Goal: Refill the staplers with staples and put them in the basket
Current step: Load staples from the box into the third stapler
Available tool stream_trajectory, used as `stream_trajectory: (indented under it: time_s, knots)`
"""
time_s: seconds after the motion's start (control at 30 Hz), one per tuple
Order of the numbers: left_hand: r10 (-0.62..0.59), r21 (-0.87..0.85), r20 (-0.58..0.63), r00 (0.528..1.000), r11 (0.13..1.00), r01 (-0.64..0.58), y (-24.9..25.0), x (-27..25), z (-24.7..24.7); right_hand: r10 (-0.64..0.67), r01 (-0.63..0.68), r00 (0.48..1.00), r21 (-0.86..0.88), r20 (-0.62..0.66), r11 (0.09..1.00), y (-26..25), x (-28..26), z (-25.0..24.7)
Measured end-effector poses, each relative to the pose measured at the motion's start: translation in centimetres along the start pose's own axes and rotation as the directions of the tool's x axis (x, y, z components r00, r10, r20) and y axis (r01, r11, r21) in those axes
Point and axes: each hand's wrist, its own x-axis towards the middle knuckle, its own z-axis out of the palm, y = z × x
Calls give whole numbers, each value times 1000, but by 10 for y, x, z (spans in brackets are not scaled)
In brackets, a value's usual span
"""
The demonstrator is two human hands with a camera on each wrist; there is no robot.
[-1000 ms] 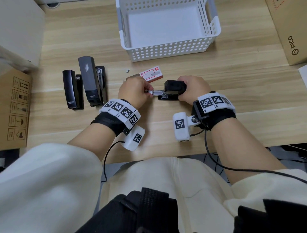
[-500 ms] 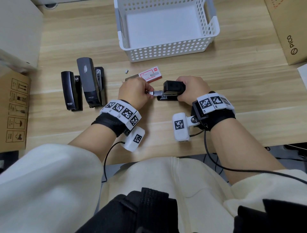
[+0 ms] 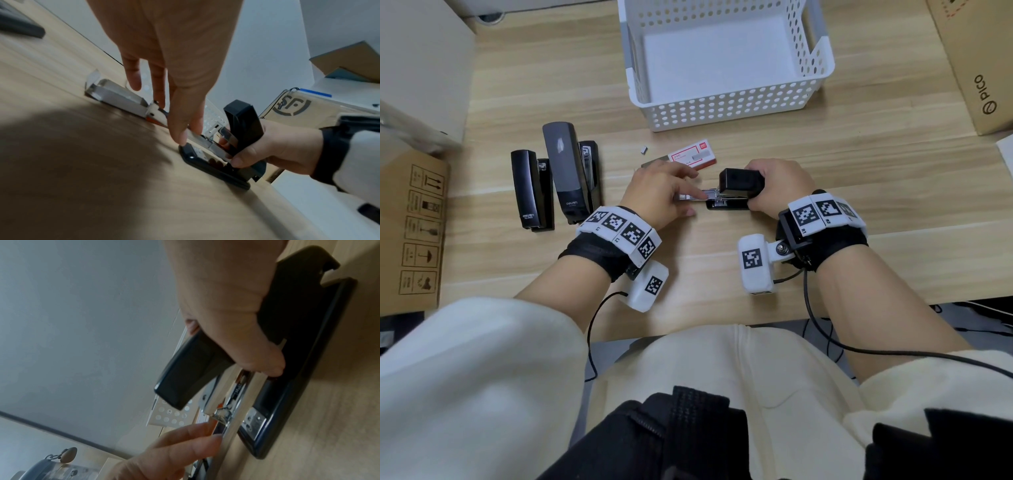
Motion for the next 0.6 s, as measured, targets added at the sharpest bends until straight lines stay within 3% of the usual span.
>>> stream_trajectory:
  time_s: [0.13, 0.33, 0.43, 0.53, 0.6]
  knots:
    - [-21, 31, 10, 1000, 999, 21, -6, -1, -1, 3, -3, 1000, 1, -8, 1000, 0, 0, 0]
    - [-21, -70, 20, 1000, 997, 22, -19, -8, -3, 1, -1, 1000, -4, -3, 1000, 0, -1, 0]
    - [-95, -219, -89, 991, 973, 74, -19, -10, -8, -2, 2, 1000, -3, -6, 1000, 0, 0, 0]
    - [-309, -307, -325, 894, 929, 209, -27, -6, -19, 3, -3, 1000, -7, -4, 1000, 0, 0, 0]
    - [-386, -300, -353, 852, 909, 288, -32, -1, -24, 4, -4, 1000, -3, -6, 1000, 0, 0, 0]
